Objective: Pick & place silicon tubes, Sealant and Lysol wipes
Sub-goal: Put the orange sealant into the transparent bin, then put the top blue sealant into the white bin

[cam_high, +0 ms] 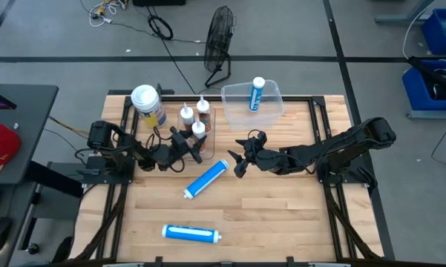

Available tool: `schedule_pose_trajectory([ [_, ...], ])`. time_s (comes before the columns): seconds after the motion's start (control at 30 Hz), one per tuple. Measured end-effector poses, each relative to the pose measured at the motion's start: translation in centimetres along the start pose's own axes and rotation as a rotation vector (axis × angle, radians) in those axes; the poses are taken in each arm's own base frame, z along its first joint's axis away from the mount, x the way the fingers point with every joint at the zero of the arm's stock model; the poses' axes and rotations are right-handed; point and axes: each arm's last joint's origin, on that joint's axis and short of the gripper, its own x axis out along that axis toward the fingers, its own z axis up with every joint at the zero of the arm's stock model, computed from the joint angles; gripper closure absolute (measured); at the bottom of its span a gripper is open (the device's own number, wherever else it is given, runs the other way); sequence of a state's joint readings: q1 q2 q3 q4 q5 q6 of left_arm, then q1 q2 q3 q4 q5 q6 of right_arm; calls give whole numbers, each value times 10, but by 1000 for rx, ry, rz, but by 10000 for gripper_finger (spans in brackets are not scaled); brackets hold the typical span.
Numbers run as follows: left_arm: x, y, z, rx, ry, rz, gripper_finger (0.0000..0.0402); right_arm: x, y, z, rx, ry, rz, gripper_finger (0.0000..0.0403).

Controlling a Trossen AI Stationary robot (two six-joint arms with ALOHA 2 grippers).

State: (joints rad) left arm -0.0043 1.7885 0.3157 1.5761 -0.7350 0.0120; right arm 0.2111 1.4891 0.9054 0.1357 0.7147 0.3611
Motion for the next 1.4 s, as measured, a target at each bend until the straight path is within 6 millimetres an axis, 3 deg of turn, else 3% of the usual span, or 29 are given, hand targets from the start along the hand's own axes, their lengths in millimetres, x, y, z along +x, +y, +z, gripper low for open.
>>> schedule_pose_trajectory([
  [0.27,-2,-1,-2,11,13,-8,112,0,0,0,-3,3,-1,158],
  [0.53,-7,-6,1,59,6,33,95,0,0,0,-3,3,-1,158],
  [0.93,-24,-18,27,167,-52,65,95,0,1,0,3,11,24,158],
  [1.4,-62,-36,56,312,-62,91,95,0,4,-1,-1,57,155,158],
])
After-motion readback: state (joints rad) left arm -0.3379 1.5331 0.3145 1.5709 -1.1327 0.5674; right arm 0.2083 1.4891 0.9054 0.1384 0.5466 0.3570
